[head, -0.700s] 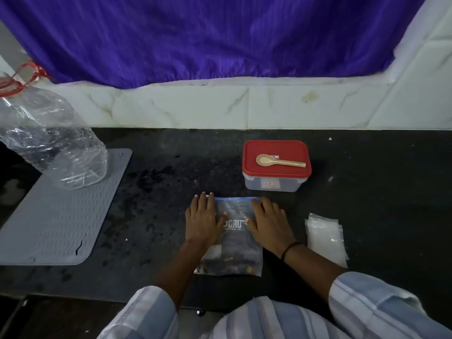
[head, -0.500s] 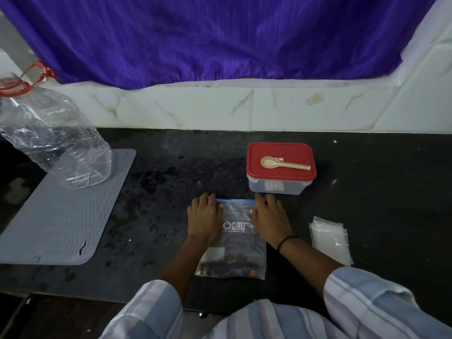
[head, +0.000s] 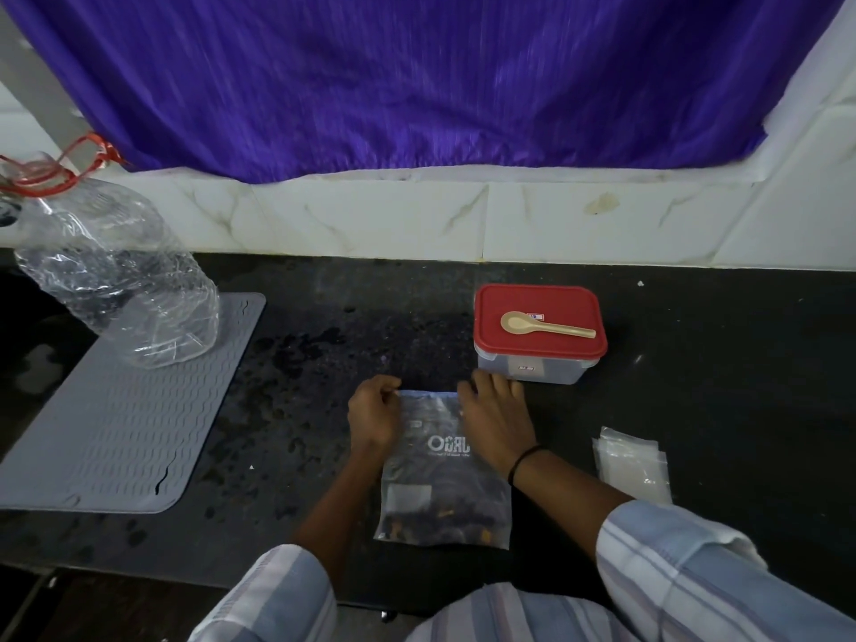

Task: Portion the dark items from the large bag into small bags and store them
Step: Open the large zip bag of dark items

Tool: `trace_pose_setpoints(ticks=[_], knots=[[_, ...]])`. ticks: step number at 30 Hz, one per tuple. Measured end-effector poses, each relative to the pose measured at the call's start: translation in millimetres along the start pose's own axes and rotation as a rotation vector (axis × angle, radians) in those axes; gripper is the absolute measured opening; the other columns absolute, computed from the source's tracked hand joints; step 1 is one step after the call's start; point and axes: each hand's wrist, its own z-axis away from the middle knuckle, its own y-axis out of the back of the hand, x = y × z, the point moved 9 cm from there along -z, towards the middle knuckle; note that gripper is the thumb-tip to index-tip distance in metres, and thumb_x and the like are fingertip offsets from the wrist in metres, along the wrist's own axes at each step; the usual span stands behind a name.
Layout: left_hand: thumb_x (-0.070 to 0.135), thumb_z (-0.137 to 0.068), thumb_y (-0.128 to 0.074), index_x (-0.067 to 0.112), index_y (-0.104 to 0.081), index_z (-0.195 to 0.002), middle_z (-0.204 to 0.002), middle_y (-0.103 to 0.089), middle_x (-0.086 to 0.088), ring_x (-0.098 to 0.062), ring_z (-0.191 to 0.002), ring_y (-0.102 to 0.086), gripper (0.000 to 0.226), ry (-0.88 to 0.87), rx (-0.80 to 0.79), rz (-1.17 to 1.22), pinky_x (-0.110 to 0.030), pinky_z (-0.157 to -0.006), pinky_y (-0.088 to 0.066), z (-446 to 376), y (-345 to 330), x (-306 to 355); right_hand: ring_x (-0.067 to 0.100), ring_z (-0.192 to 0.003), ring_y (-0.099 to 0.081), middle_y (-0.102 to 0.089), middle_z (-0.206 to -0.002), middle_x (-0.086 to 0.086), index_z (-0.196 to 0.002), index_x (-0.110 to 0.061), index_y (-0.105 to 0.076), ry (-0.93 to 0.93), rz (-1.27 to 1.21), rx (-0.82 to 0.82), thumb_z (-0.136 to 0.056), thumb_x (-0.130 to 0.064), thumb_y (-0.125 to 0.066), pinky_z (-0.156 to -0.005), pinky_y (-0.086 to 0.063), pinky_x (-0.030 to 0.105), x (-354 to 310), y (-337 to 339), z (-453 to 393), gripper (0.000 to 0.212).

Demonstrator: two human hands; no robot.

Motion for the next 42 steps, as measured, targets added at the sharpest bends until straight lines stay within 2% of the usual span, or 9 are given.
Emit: trace_pose_setpoints(ticks=[4,7,12,18,25,30,34,39,42], knots=[[-0.008,-0.091,-0.058,0.010,-0.073,-0.104,-0.103,-0.072,-0.008,-0.018,-0.094,-0.067,0.027,-0.006,0.008,0.086,-0.030,-0.087,-0.054,-0.5,6.4,-2.0,0.030,-0.111,-0.049,-0.054,-0.122,0.007,-0.126,-0.017,-0.052,0.167,-0.160,-0.049,-0.093,-0.021,-0.053,-0.089,-0.041,0.044,-42.1,6.0,-27.2,0.033],[-0.012,-0.088,-0.057,0.011,-0.072,-0.101,-0.100,-0.073,-0.006,-0.016,-0.091,-0.068,0.031,-0.026,0.009,0.166,-0.034,-0.088,-0.057,1.5,10.2,-1.7,0.034,-0.114,-0.049,-0.055,-0.126,0.010,-0.131,-0.014,-0.048,0.168,-0.258,-0.107,-0.100,-0.025,-0.045,-0.089,-0.042,0.047,-54.8,10.9,-47.3,0.033],[-0.014,-0.086,-0.054,0.013,-0.072,-0.096,-0.096,-0.075,-0.003,-0.019,-0.091,-0.071,0.034,0.030,-0.022,0.286,-0.041,-0.086,-0.059,1.2,8.5,-9.2,0.037,-0.095,-0.055,-0.060,-0.102,0.013,-0.093,-0.016,-0.049,0.151,-0.398,-0.397,-0.104,-0.027,-0.036,-0.081,-0.038,0.048,-64.9,3.4,-70.3,0.021],[-0.016,-0.087,-0.052,0.018,-0.072,-0.092,-0.091,-0.075,-0.006,-0.025,-0.086,-0.071,0.040,0.078,-0.024,0.400,-0.048,-0.083,-0.059,1.5,7.6,-10.4,0.031,-0.086,-0.059,-0.064,-0.099,0.016,-0.089,-0.011,-0.058,0.153,-0.522,-0.507,-0.101,-0.022,-0.045,-0.071,-0.045,0.038,-77.0,-9.1,-76.2,0.020],[-0.005,-0.093,-0.055,0.021,-0.073,-0.098,-0.092,-0.077,-0.001,-0.023,-0.089,-0.073,0.032,0.111,-0.008,0.500,-0.046,-0.083,-0.060,13.9,13.0,-3.3,0.027,-0.082,-0.060,-0.065,-0.092,0.012,-0.093,-0.007,-0.064,0.172,-0.688,-0.316,-0.099,-0.018,-0.050,-0.076,-0.051,0.047,-71.3,11.8,-64.2,0.019],[0.005,-0.097,-0.057,0.020,-0.073,-0.101,-0.093,-0.076,-0.001,-0.023,-0.090,-0.072,0.022,0.094,-0.004,0.514,-0.044,-0.082,-0.060,23.7,18.1,7.6,0.023,-0.089,-0.058,-0.060,-0.099,0.009,-0.105,-0.008,-0.066,0.244,-0.743,-0.206,-0.099,-0.025,-0.050,-0.081,-0.048,0.043,-66.9,28.3,-47.7,0.024],[0.004,-0.099,-0.057,0.021,-0.071,-0.100,-0.090,-0.075,-0.005,-0.029,-0.085,-0.071,0.022,0.081,0.004,0.541,-0.043,-0.075,-0.058,30.3,22.4,15.3,0.017,-0.088,-0.056,-0.056,-0.099,0.007,-0.113,-0.008,-0.065,0.323,-0.753,-0.195,-0.099,-0.021,-0.052,-0.080,-0.047,0.036,-64.1,34.5,-34.9,0.023],[0.002,-0.097,-0.057,0.021,-0.070,-0.100,-0.092,-0.074,-0.005,-0.015,-0.079,-0.068,0.024,0.083,0.003,0.572,-0.023,-0.067,-0.053,41.7,22.1,24.6,0.017,-0.085,-0.055,-0.054,-0.096,0.006,-0.110,-0.007,-0.068,0.387,-0.711,-0.075,-0.098,-0.018,-0.053,-0.075,-0.049,0.038,-59.3,43.7,-28.4,0.021],[-0.005,-0.095,-0.054,0.018,-0.069,-0.107,-0.099,-0.074,-0.004,-0.016,-0.091,-0.071,0.030,0.060,-0.002,0.621,-0.026,-0.077,-0.057,49.2,22.7,27.1,0.017,-0.082,-0.057,-0.053,-0.094,0.005,-0.107,-0.009,-0.069,0.397,-0.717,-0.009,-0.097,-0.020,-0.055,-0.072,-0.051,0.041,-59.9,46.6,-25.5,0.020]])
